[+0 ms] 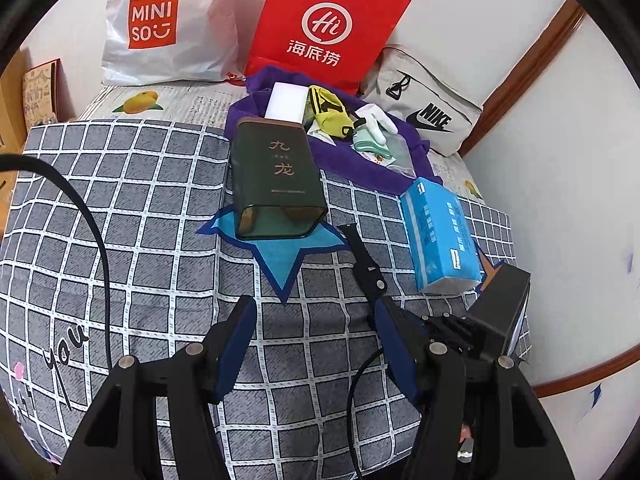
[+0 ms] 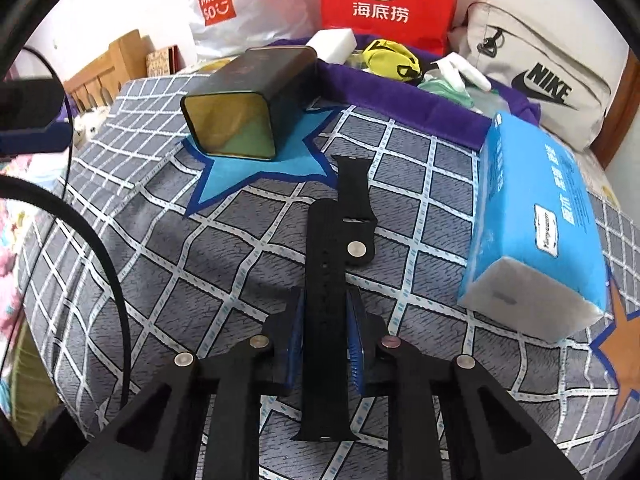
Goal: Organize soft objects
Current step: 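Grasp the long black strap with the right tool while the left tool grasps the buckle strap, then carry both black strap pieces up onto the purple towel with both tools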
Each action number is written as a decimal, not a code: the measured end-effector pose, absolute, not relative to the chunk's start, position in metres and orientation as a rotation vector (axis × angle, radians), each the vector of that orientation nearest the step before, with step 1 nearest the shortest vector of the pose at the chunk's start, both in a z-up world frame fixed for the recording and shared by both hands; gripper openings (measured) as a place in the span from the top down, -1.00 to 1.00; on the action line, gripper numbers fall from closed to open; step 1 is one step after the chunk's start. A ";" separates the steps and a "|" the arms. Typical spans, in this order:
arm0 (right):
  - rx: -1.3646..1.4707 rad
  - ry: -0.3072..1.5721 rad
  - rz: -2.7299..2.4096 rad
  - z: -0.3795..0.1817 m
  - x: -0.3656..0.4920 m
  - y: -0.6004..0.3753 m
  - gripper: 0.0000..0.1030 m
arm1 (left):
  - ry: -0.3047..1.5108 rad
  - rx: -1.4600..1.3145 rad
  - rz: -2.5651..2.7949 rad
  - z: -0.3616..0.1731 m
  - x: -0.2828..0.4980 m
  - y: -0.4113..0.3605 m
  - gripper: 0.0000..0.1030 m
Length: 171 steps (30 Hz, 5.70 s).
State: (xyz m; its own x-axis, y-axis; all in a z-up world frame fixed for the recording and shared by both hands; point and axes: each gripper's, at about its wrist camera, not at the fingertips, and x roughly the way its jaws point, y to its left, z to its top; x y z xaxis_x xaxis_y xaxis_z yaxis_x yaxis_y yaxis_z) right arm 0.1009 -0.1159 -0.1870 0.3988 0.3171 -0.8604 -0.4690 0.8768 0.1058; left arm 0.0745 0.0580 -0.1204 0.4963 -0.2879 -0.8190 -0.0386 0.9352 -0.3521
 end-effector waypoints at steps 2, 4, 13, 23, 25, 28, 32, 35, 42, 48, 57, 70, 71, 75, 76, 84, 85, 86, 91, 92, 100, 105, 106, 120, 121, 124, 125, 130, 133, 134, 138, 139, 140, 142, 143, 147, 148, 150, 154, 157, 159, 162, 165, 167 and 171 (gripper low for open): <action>-0.133 1.059 0.519 -0.186 0.103 -0.121 0.60 | 1.047 -0.342 -0.157 -0.120 0.074 0.057 -0.16; -0.110 1.074 0.530 -0.183 0.101 -0.126 0.60 | 1.045 -0.338 -0.159 -0.120 0.073 0.056 -0.16; -0.034 1.039 0.539 -0.154 0.081 -0.163 0.60 | 1.097 -0.323 -0.167 -0.140 0.084 0.038 -0.16; 0.004 0.985 0.491 -0.132 0.067 -0.216 0.60 | 1.130 -0.277 -0.171 -0.169 0.112 -0.014 -0.16; 0.006 0.975 0.482 -0.129 0.067 -0.224 0.60 | 1.123 -0.276 -0.181 -0.175 0.117 -0.025 -0.16; 0.019 0.967 0.471 -0.126 0.067 -0.239 0.60 | 1.138 -0.242 -0.186 -0.186 0.126 -0.042 -0.16; 0.032 0.977 0.452 -0.129 0.071 -0.251 0.60 | 1.155 -0.188 -0.161 -0.199 0.140 -0.061 -0.16; 0.056 0.988 0.443 -0.133 0.079 -0.258 0.60 | 1.170 -0.167 -0.154 -0.209 0.151 -0.070 -0.15; 0.066 0.999 0.456 -0.141 0.082 -0.258 0.60 | 1.183 -0.021 -0.096 -0.215 0.148 -0.066 -0.15; 0.071 1.010 0.489 -0.147 0.083 -0.253 0.60 | 1.199 -0.027 -0.138 -0.211 0.145 -0.058 -0.15; 0.081 1.016 0.482 -0.150 0.084 -0.257 0.60 | 1.145 0.084 -0.164 -0.212 0.152 -0.072 0.51; 0.059 1.004 0.505 -0.142 0.077 -0.247 0.60 | 1.201 0.021 -0.243 -0.205 0.102 -0.035 0.39; 0.056 1.001 0.508 -0.141 0.076 -0.245 0.60 | 1.205 0.002 -0.239 -0.205 0.103 -0.032 0.29; 0.051 0.991 0.516 -0.136 0.072 -0.243 0.60 | 1.221 -0.048 -0.215 -0.206 0.116 -0.031 0.23; 0.051 0.989 0.516 -0.136 0.071 -0.244 0.60 | 1.222 -0.034 -0.199 -0.207 0.120 -0.034 0.27; 0.066 0.990 0.505 -0.137 0.070 -0.251 0.60 | 1.191 0.081 -0.190 -0.207 0.117 -0.052 0.58; 0.069 0.990 0.504 -0.138 0.070 -0.252 0.60 | 1.196 0.086 -0.195 -0.207 0.115 -0.053 0.56; 0.071 0.991 0.503 -0.138 0.070 -0.253 0.60 | 1.200 0.085 -0.189 -0.208 0.114 -0.053 0.46; 0.077 0.994 0.501 -0.140 0.071 -0.256 0.60 | 1.197 0.086 -0.197 -0.209 0.115 -0.059 0.43; 0.079 0.994 0.501 -0.140 0.072 -0.256 0.60 | 1.189 0.099 -0.197 -0.209 0.115 -0.060 0.59; 0.089 0.969 0.509 -0.126 0.073 -0.255 0.60 | 1.173 0.013 -0.242 -0.201 0.118 -0.042 0.62; 0.094 0.938 0.506 -0.109 0.079 -0.254 0.60 | 1.123 -0.003 -0.278 -0.175 0.116 -0.042 0.62; 0.097 0.933 0.507 -0.106 0.081 -0.253 0.60 | 1.115 -0.003 -0.281 -0.172 0.115 -0.042 0.62; 0.164 0.895 0.541 -0.081 0.122 -0.247 0.60 | 1.023 -0.115 -0.321 -0.136 0.130 -0.009 0.62; 0.173 0.892 0.546 -0.079 0.128 -0.246 0.60 | 1.016 -0.118 -0.321 -0.133 0.133 -0.006 0.62; 0.173 0.885 0.553 -0.075 0.139 -0.243 0.60 | 0.997 -0.130 -0.323 -0.127 0.141 0.001 0.62; 0.165 0.878 0.551 -0.073 0.144 -0.242 0.60 | 0.990 -0.128 -0.318 -0.124 0.145 0.004 0.62; 0.155 0.858 0.545 -0.067 0.174 -0.238 0.60 | 0.968 -0.135 -0.310 -0.113 0.166 0.015 0.62; 0.145 0.843 0.534 -0.065 0.196 -0.237 0.60 | 0.954 -0.137 -0.302 -0.108 0.181 0.021 0.62; 0.142 0.837 0.521 -0.065 0.205 -0.237 0.60 | 0.952 -0.140 -0.299 -0.106 0.188 0.024 0.62; 0.154 0.838 0.508 -0.067 0.234 -0.239 0.60 | 0.926 -0.132 -0.276 -0.098 0.210 0.034 0.62; 0.155 0.849 0.502 -0.069 0.244 -0.239 0.60 | 0.923 -0.136 -0.272 -0.097 0.216 0.037 0.62; 0.148 0.852 0.504 -0.070 0.254 -0.238 0.60 | 0.919 -0.140 -0.271 -0.096 0.223 0.039 0.62; 0.124 0.857 0.490 -0.072 0.270 -0.236 0.60 | 0.908 -0.139 -0.269 -0.095 0.236 0.041 0.62; 0.110 0.856 0.479 -0.073 0.280 -0.235 0.60 | 0.907 -0.141 -0.266 -0.095 0.244 0.043 0.62; 0.100 0.874 0.484 -0.080 0.311 -0.232 0.60 | 0.908 -0.165 -0.260 -0.097 0.273 0.046 0.62; 0.104 0.879 0.487 -0.083 0.319 -0.231 0.60 | 0.905 -0.164 -0.259 -0.097 0.277 0.045 0.62; 0.111 0.897 0.487 -0.090 0.334 -0.229 0.60 | 0.900 -0.166 -0.253 -0.098 0.291 0.045 0.62; 0.119 0.929 0.475 -0.100 0.354 -0.227 0.60 | 0.897 -0.183 -0.236 -0.101 0.310 0.050 0.62; 0.140 0.948 0.478 -0.110 0.364 -0.230 0.60 | 0.903 -0.198 -0.223 -0.104 0.322 0.053 0.62; 0.144 0.973 0.483 -0.117 0.372 -0.229 0.60 | 0.902 -0.206 -0.224 -0.107 0.331 0.055 0.62; 0.129 0.997 0.502 -0.123 0.380 -0.222 0.60 | 0.888 -0.223 -0.237 -0.108 0.342 0.059 0.62; 0.120 1.010 0.541 -0.129 0.381 -0.217 0.60 | 0.880 -0.236 -0.234 -0.109 0.352 0.061 0.62; 0.114 1.032 0.555 -0.137 0.383 -0.213 0.60 | 0.879 -0.254 -0.242 -0.113 0.356 0.061 0.62; 0.072 1.046 0.550 -0.146 0.384 -0.209 0.60 | 0.896 -0.265 -0.258 -0.123 0.362 0.058 0.62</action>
State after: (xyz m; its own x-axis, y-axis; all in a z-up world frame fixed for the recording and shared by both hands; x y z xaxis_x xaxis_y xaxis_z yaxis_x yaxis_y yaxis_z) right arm 0.3845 -0.2095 -0.1456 0.3799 0.4635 -0.8006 -0.3968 0.8634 0.3116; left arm 0.3616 0.0583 -0.1226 0.5983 -0.3293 -0.7305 0.1100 0.9368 -0.3322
